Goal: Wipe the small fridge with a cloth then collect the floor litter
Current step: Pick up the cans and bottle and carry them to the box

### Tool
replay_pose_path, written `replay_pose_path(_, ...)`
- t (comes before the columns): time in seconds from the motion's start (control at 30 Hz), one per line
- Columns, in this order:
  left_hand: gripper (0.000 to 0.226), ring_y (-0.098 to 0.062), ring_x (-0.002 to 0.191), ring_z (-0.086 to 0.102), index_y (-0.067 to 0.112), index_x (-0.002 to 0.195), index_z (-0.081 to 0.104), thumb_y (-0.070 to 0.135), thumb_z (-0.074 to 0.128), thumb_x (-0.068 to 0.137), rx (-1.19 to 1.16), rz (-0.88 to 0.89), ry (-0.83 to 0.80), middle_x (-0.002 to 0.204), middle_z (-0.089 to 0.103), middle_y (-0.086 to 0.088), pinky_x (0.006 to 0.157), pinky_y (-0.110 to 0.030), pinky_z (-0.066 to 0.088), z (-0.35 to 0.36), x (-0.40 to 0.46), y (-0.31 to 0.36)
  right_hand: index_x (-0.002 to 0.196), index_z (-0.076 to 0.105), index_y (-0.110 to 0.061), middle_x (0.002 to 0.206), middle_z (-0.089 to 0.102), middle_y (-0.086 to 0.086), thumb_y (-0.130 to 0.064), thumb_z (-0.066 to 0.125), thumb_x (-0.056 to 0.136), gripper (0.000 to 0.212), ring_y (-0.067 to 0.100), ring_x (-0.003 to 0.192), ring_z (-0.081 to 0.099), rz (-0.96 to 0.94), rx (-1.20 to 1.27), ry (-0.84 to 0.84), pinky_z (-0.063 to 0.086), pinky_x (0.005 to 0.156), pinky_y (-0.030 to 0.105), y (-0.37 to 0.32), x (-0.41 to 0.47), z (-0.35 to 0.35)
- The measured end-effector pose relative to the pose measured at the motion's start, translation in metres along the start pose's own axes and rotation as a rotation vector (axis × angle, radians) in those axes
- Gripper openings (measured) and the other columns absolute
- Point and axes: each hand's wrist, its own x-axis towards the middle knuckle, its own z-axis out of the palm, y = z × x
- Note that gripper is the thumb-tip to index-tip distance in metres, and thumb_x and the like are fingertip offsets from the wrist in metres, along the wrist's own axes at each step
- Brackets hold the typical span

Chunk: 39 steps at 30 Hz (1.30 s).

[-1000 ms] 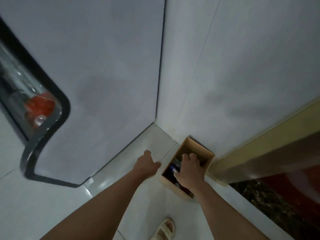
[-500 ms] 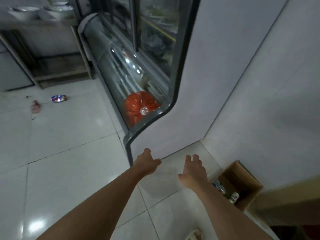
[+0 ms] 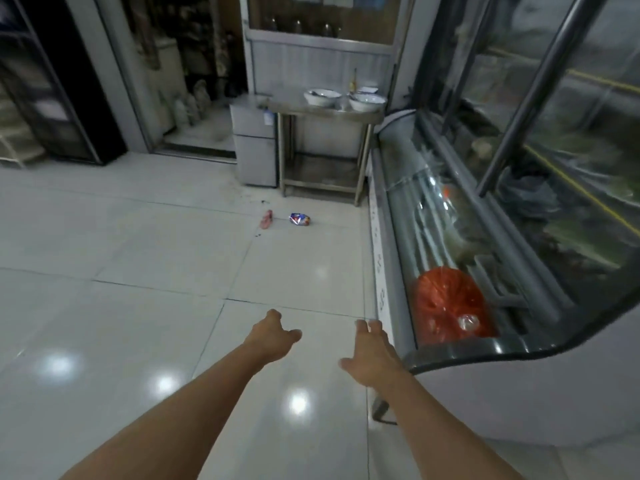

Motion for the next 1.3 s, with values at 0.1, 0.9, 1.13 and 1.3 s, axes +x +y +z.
replay_pose_path(0.1, 0.064, -0.029, 0.124, 0.045, 0.011, 0.14, 0.03, 0.036, 0.057, 0.088, -0.054, -0.055, 0.098, 0.138, 0.044, -0.014, 0.101, -0.034, 0.039, -0.043, 0.024, -0.004, 0.142, 0.022, -0.011, 0.147, 0.017, 0.012, -0.037, 0.061, 0.086, 0.074, 0.029, 0.132, 0.031, -0.1, -0.012, 0.004, 0.036, 0.103, 0.038, -0.039, 0.049, -0.018)
replay_pose_path(0.9, 0.066, -0.028, 0.125, 0.043, 0.009, 0.141, 0.029, 0.036, 0.059, 0.088, -0.153, -0.041, 0.173, 0.139, 0.043, -0.013, 0.101, -0.036, 0.039, -0.33, 0.39, 0.041, 0.14, 0.024, -0.011, 0.144, 0.021, 0.011, -0.041, 0.063, 0.084, 0.075, 0.029, 0.128, 0.036, -0.121, -0.017, 0.039, 0.042, 0.098, 0.039, -0.289, 0.447, -0.109)
replay_pose_path(1.13, 0.067, -0.028, 0.126, 0.042, 0.011, 0.141, 0.029, 0.036, 0.059, 0.087, -0.131, -0.019, 0.098, 0.139, 0.043, -0.012, 0.099, -0.035, 0.037, -0.385, 0.531, 0.088, 0.141, 0.023, -0.013, 0.145, 0.02, 0.01, -0.043, 0.062, 0.083, 0.077, 0.029, 0.129, 0.035, -0.049, 0.003, 0.062, 0.039, 0.098, 0.038, -0.321, 0.581, -0.139)
replay_pose_path(1.3, 0.068, -0.026, 0.122, 0.045, 0.01, 0.142, 0.028, 0.036, 0.059, 0.087, -0.096, -0.018, 0.1, 0.139, 0.043, -0.012, 0.09, -0.031, 0.037, -0.4, 0.645, 0.141, 0.137, 0.027, -0.015, 0.139, 0.025, 0.008, -0.04, 0.065, 0.08, 0.073, 0.027, 0.124, 0.038, -0.06, 0.045, 0.073, 0.042, 0.095, 0.037, -0.322, 0.703, -0.171)
